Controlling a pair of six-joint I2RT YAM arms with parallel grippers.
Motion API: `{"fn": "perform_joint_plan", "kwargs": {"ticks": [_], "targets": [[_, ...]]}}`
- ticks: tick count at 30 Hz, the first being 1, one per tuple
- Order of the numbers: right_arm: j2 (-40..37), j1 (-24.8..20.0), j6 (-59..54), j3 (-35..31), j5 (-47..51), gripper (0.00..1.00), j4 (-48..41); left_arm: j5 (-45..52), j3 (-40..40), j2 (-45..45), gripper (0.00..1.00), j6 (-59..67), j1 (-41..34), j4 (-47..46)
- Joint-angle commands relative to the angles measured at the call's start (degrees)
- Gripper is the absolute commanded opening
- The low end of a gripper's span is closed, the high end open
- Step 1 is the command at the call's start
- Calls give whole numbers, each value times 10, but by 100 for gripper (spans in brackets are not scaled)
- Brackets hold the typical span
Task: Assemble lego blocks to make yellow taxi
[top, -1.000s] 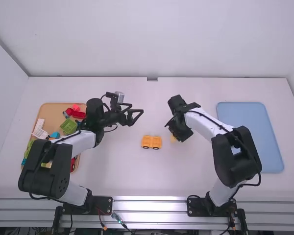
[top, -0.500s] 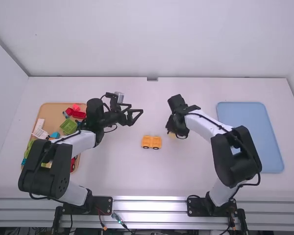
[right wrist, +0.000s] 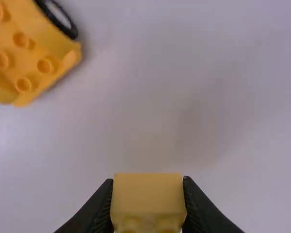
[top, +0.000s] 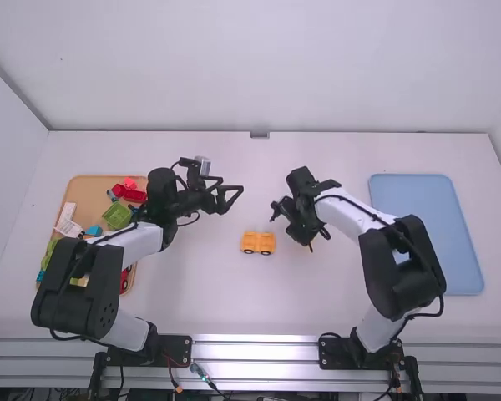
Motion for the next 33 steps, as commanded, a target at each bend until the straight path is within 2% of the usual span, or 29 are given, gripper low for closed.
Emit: {"fn": "perform_joint_plan", "kwargs": {"ticks": [1,5,7,13,21,24,26,27,28,29,31,33], "targets": [[-7,14,-115,-4,6,0,-3,2,-3,3,99,-2,-1,-1],[-7,17,-166,-4,0,0,1,2,-3,3,99,-2,-1,-2],[3,22,-204,-4,-34,0,10,2,-3,3,99,-2,-1,-8],[38,23,-207,-4,-26,0,21,2,-3,3,99,5,-1,-15],[71,49,-206,-4,-9,0,34,-1,-4,3,99,15,-1,-18],[77,62,-206,-4,-9,6,33,-20,-4,3,99,14,-1,-28],[81,61,-204,-4,-7,15,36,-23,-4,3,99,14,-1,-30],[82,61,-204,-4,-7,34,38,-23,-4,3,99,14,-1,-33],[84,63,-204,-4,-8,49,38,-23,-4,3,99,13,-1,-34],[84,62,-203,-4,-7,69,37,-23,-4,3,99,14,-1,-35],[84,61,-194,-3,-3,99,38,-23,-4,3,99,18,-1,-38],[84,61,-172,2,10,99,45,-23,-4,3,99,30,-1,-38]]}}
